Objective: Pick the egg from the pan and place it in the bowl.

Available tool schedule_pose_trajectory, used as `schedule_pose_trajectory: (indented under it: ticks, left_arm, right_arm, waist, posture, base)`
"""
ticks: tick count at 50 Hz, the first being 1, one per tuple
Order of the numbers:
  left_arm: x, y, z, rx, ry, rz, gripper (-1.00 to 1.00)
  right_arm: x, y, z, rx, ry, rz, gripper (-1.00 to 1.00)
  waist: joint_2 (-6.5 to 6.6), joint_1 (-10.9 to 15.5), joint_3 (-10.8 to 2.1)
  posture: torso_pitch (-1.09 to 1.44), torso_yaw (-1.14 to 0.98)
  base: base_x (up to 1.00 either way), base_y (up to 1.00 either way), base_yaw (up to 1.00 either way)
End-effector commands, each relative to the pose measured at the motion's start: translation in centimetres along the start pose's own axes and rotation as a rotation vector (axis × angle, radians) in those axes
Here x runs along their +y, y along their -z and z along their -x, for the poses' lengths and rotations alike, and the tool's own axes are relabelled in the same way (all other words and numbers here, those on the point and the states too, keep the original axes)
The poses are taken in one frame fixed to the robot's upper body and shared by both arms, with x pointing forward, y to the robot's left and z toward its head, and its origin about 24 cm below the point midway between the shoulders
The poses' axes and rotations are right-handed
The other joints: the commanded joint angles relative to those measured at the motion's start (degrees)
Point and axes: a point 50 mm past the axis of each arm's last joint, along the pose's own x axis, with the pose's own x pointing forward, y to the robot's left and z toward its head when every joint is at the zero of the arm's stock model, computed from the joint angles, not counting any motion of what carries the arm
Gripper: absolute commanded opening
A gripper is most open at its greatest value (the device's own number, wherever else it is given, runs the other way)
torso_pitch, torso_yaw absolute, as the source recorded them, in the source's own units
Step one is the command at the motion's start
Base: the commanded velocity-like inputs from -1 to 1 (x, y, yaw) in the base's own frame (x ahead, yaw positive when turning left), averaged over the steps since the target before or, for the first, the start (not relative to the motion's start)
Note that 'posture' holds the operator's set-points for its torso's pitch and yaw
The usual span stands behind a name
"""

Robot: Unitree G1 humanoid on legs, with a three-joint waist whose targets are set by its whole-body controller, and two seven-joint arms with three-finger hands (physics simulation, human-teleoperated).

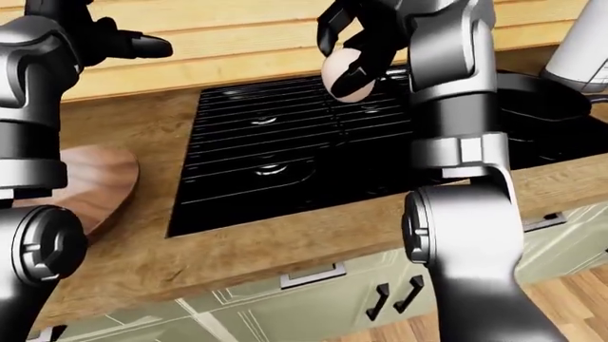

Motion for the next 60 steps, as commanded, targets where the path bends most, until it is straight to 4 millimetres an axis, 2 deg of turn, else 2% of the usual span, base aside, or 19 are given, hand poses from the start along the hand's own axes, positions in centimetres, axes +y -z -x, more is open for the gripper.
schedule_pose_trajectory:
  ticks: [1,8,11,12,16,20,22,24,25,27,34,35,36,40,43,44,58,59,60]
  left_arm:
    - [-0.12,-3.04,0.73,-0.126,0.007,0.002,1.00]
    - [0.07,-3.28,0.78,-0.128,0.005,0.004,1.00]
    - [0.06,-3.21,0.74,-0.128,0.005,0.005,1.00]
    - [0.07,-3.19,0.73,-0.127,0.005,0.005,1.00]
    - [0.15,-3.18,0.71,-0.128,0.003,0.005,1.00]
    - [0.15,-3.20,0.71,-0.129,0.002,0.005,1.00]
    - [0.13,-3.18,0.68,-0.129,0.002,0.005,1.00]
    - [0.10,-3.19,0.68,-0.129,0.002,0.005,1.00]
    - [0.09,-3.17,0.67,-0.129,0.002,0.004,1.00]
    - [0.09,-3.15,0.67,-0.129,0.002,0.006,1.00]
    - [0.34,-3.42,0.78,-0.132,-0.002,0.010,1.00]
    - [0.38,-3.44,0.79,-0.132,-0.002,0.010,1.00]
    - [0.41,-3.49,0.80,-0.132,-0.002,0.011,1.00]
    - [0.61,-3.61,0.81,-0.134,-0.005,0.014,1.00]
    - [0.78,-3.65,0.84,-0.134,-0.006,0.016,1.00]
    - [0.79,-3.54,0.77,-0.132,-0.007,0.016,1.00]
    - [0.64,-3.53,0.82,-0.132,-0.009,0.012,1.00]
    - [0.66,-3.51,0.81,-0.130,-0.010,0.013,1.00]
    - [0.68,-3.49,0.80,-0.129,-0.011,0.013,1.00]
  right_arm:
    - [-1.58,-2.06,1.61,-0.072,0.086,0.043,-1.00]
    - [-1.61,-2.19,1.62,-0.073,0.086,0.044,-1.00]
    - [-1.53,-2.16,1.56,-0.073,0.083,0.044,-1.00]
    - [-1.55,-2.17,1.56,-0.073,0.083,0.044,-1.00]
    - [-1.53,-2.07,1.56,-0.072,0.083,0.042,-1.00]
    - [-1.55,-2.09,1.62,-0.073,0.083,0.043,-1.00]
    - [-1.57,-2.10,1.66,-0.073,0.083,0.042,-1.00]
    - [-1.56,-2.07,1.66,-0.074,0.084,0.042,-1.00]
    - [-1.54,-2.06,1.66,-0.073,0.083,0.042,-1.00]
    - [-1.54,-2.04,1.67,-0.074,0.083,0.041,-1.00]
    - [-1.55,-2.11,1.70,-0.078,0.083,0.040,-1.00]
    - [-1.56,-2.21,1.76,-0.087,0.083,0.042,-1.00]
    - [-1.59,-2.34,1.84,-0.092,0.080,0.034,-1.00]
    - [-1.41,-2.26,1.66,-0.089,0.083,0.054,-1.00]
    - [-1.38,-1.95,1.37,-0.057,0.090,0.072,-1.00]
    - [-1.41,-1.91,1.34,-0.054,0.095,0.078,-1.00]
    - [-2.07,-2.22,1.60,-0.076,0.149,0.032,-1.00]
    - [-2.12,-2.29,1.61,-0.074,0.149,0.027,-1.00]
    - [-2.20,-2.38,1.64,-0.074,0.153,0.029,-1.00]
  waist:
    - [-0.13,-0.6,-1.91]
    - [-3.49,-1.0,-1.37]
    - [-6.66,-0.8,-2.02]
    - [-5.21,-1.0,-1.74]
    - [-5.53,0.0,-2.98]
    - [-3.11,0.2,-1.58]
    - [-0.66,0.0,-1.61]
    - [4.27,-0.3,-2.72]
    - [1.65,-0.3,-2.21]
    - [1.99,-0.3,-1.76]
    - [-2.17,-0.9,-1.24]
    - [-3.51,-0.7,-0.26]
    - [-2.44,-0.4,-0.01]
    - [-2.77,-0.2,-0.05]
    - [-4.89,0.6,-0.33]
    - [-3.77,0.7,0.00]
    - [-2.16,0.0,-0.79]
    - [-1.94,-0.1,-2.19]
    - [-2.69,0.0,-2.16]
  posture:
    - [0.00,0.00]
    - [0.00,0.00]
    - [0.00,0.00]
    - [0.00,0.00]
    - [0.00,0.00]
    - [0.00,0.00]
    - [0.00,0.00]
    - [0.00,0.00]
    - [0.00,0.00]
    - [0.00,0.00]
    - [0.00,0.00]
    - [0.00,0.00]
    - [0.00,0.00]
    - [0.00,0.00]
    - [0.00,0.00]
    - [0.00,0.00]
    - [0.00,0.00]
    - [0.00,0.00]
    - [0.00,0.00]
  base:
    - [0.00,0.43,0.00]
    - [0.00,0.43,0.00]
    - [0.00,0.42,0.00]
    - [0.00,0.42,0.00]
    - [0.00,0.42,0.00]
    - [0.00,0.42,0.00]
    - [0.00,0.42,0.00]
    - [0.00,0.42,0.00]
    - [0.00,0.43,0.00]
    - [0.00,0.43,0.00]
    - [0.00,0.43,0.00]
    - [0.00,0.00,0.00]
    - [0.00,0.00,0.00]
    - [0.00,0.00,0.00]
    - [0.00,0.00,0.00]
    - [0.00,0.00,0.00]
    - [0.00,0.00,0.00]
    - [0.00,0.26,0.00]
    - [0.00,0.48,0.00]
